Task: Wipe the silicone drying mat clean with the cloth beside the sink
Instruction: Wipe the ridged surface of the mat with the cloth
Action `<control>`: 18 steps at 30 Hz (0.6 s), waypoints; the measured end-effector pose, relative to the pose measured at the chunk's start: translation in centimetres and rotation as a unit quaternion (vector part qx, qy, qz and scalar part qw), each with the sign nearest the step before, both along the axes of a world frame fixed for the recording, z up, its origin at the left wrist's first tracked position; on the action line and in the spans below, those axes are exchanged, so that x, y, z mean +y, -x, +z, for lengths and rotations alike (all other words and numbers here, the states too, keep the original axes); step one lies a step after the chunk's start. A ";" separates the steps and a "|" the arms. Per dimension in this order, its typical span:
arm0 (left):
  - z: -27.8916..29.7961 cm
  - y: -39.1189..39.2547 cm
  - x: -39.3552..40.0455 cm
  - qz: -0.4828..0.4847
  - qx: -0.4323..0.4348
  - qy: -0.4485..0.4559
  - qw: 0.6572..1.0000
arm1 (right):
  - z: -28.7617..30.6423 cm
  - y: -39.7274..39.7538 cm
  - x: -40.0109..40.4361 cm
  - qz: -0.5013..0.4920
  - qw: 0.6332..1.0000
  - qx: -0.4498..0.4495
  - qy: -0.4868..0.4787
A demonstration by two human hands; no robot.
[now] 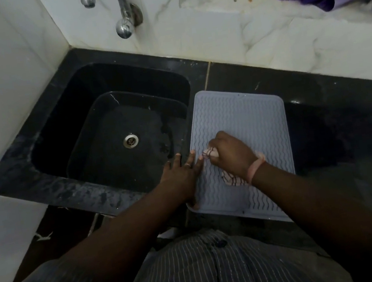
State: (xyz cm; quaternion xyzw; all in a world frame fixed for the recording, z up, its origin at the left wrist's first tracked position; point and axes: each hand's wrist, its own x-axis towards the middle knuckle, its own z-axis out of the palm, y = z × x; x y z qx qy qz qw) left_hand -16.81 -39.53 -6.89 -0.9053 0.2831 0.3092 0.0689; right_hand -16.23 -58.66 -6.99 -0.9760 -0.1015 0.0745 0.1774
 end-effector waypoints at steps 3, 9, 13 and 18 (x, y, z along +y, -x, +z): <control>0.4 -0.2 0.0 -0.009 -0.010 -0.007 1.000 | -0.1 -0.5 0.3 -0.029 1.000 0.004 0.012; 0.1 0.2 -0.4 0.006 -0.038 0.009 0.999 | -0.2 5.1 1.4 -0.008 0.999 0.023 -0.033; 0.0 0.2 -0.3 0.013 -0.024 0.017 0.999 | -0.6 4.2 0.8 -0.001 1.000 0.006 -0.015; 0.3 0.0 -0.3 0.013 0.002 0.009 1.000 | 0.1 -2.4 -1.0 -0.065 0.998 -0.021 0.006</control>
